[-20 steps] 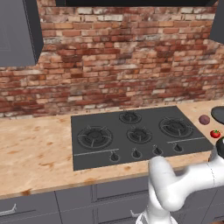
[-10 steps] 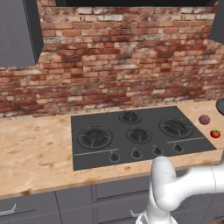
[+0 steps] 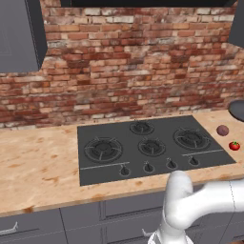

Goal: Place the pan on the front left burner on the stove. Then place the tomato and the onion in the pan and turn on the front left burner.

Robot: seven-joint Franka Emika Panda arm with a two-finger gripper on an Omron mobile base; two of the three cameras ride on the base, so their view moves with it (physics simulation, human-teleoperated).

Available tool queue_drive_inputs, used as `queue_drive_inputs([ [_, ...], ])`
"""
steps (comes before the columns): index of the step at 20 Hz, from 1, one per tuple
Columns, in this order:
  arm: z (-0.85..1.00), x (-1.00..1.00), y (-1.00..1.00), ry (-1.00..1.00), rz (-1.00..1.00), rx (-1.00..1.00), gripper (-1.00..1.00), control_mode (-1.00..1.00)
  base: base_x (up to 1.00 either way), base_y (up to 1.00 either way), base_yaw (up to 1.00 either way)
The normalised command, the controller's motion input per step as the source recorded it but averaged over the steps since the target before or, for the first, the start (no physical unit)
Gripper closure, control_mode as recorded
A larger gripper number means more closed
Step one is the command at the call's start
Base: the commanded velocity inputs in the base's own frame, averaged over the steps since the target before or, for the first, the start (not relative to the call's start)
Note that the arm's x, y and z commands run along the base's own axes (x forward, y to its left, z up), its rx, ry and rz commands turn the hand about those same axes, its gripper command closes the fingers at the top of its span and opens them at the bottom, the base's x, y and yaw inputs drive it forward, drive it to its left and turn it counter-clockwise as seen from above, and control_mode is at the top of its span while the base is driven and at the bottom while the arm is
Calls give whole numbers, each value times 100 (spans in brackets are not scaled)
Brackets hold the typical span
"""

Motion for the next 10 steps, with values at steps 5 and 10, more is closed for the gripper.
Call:
queue_drive_inputs([
  [5,26,0,68,0,7,0,100,-100,0,0,0],
  [10,19,0,79,0,9,0,100,-100,0,0,0],
])
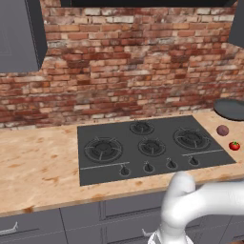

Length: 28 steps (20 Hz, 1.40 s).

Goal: Place the pan on the front left burner on the stove. Then place the tomato and the onion in the pan and turn on the front left burner.

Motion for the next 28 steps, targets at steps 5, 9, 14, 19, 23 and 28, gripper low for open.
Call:
queue_drive_inputs([
  [5,6,4,82,0,15,0,100,-100,0,0,0],
  [9,0,1,80,0,18,0,100,-100,0,0,0],
  [14,0,10,73,1,21,0,100,-100,0,0,0],
  [19,0,21,60,1,29,1,100,-100,0,0,0],
  [23,0,31,49,1,33,1,100,-100,0,0,0],
  [28,0,29,48,1,34,3,100,-100,0,0,0],
])
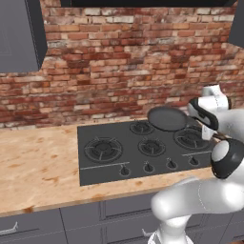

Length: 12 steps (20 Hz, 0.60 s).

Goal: Place the pan on the front left burner on the stove. Then place the tomato and the onion in the pan and turn on the front left burner.

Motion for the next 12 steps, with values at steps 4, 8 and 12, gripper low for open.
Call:
queue_drive_inputs([
  [4,0,32,48,1,40,6,100,-100,0,0,0],
  [8,0,30,52,3,42,7,100,-100,0,0,0],
  [12,0,7,67,7,33,5,100,-100,0,0,0],
])
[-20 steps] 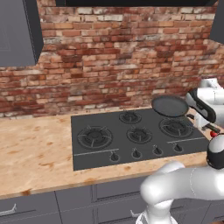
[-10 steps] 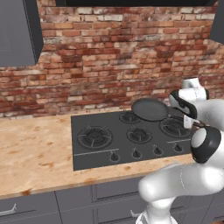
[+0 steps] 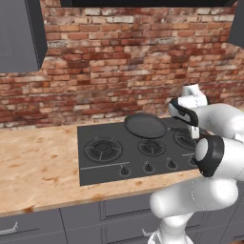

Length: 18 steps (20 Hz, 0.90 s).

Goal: Place the pan on the front left burner on the stove. Then place the tomato and the onion in the pan and turn on the front left burner.

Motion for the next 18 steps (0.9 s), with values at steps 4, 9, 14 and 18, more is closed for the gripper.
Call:
queue_drive_inputs([
  [4,0,9,69,12,25,8,100,-100,0,0,0],
  [9,0,2,65,9,16,10,100,-100,0,0,0],
  [14,0,2,56,0,6,2,100,-100,0,0,0],
  [18,0,0,53,-1,0,-3,100,-100,0,0,0],
])
